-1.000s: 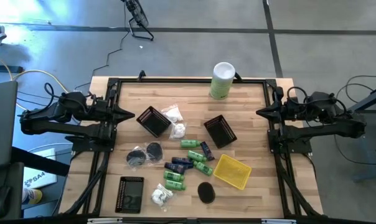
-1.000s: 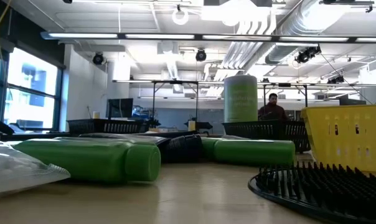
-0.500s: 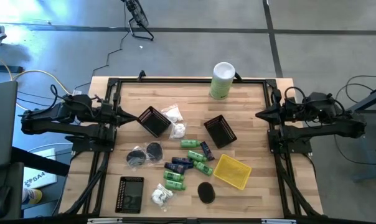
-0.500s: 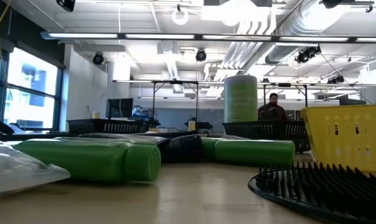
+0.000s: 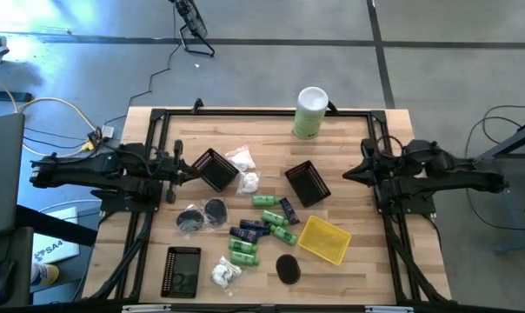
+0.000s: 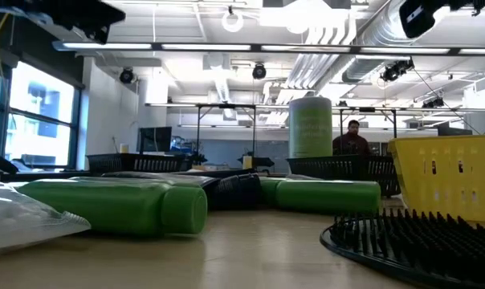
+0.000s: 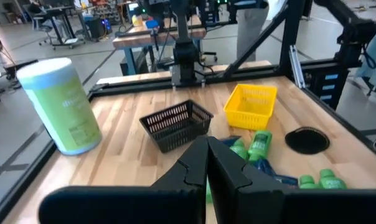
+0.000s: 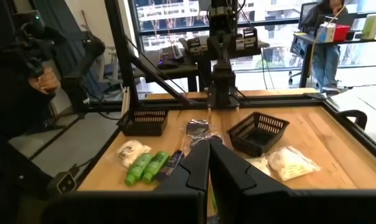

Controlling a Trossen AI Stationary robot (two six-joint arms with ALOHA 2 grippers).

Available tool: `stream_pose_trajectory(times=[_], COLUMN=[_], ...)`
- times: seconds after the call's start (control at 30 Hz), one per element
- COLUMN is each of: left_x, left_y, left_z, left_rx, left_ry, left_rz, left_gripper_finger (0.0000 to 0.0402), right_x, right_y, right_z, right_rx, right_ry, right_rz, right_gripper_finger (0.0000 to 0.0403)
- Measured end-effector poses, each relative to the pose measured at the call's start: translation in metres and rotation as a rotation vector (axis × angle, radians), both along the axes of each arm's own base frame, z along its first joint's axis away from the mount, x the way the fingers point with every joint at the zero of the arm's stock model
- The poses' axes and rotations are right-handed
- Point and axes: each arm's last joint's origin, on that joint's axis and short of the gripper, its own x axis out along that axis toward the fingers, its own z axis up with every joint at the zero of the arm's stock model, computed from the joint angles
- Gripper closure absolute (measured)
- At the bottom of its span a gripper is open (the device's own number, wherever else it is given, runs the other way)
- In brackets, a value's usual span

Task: Pick & Place Travel size toiletries
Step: Put the shampoo bottle into the top right black bin

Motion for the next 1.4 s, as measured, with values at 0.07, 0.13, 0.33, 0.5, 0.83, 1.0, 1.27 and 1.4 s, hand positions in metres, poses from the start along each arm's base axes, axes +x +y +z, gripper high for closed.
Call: stream_pose_trajectory(times=[0.07,0.13,0.33,0.5,0.83,1.0,1.27,1.4], left_x=[0.003,0.006,0.009,0.009,0.01,0.01,0.01,0.01], left_y=[0.0,0.0,0.0,0.0,0.0,-0.001,-0.002,-0.002], left_z=[-0.01,-0.02,-0.047,-0.055,-0.049,-0.047,-0.049,-0.051], left_rx=[0.0,0.0,0.0,0.0,-0.02,-0.034,-0.046,-0.046], left_ry=[-0.005,-0.012,0.038,0.059,0.0,-0.02,0.006,0.023], left_rz=[0.0,0.0,0.001,0.001,-0.002,-0.031,-0.074,-0.074], left_gripper_finger=[0.04,0.04,0.04,0.04,0.04,0.04,0.04,0.04], right_x=[0.005,0.009,0.019,0.019,0.016,0.015,0.014,0.014], right_y=[0.0,0.0,0.0,0.0,-0.002,-0.002,-0.002,-0.002], right_z=[-0.012,-0.024,-0.067,-0.098,-0.108,-0.102,-0.1,-0.099], right_rx=[0.0,-0.001,0.022,0.071,0.091,0.16,0.161,0.162], right_ry=[-0.002,-0.021,-0.081,-0.11,-0.243,-0.299,-0.325,-0.338], right_rz=[-0.001,-0.001,-0.006,-0.016,-0.054,-0.046,-0.046,-0.061], right_gripper_finger=[0.0398,0.0398,0.0398,0.0398,0.0398,0.0398,0.0398,0.0398])
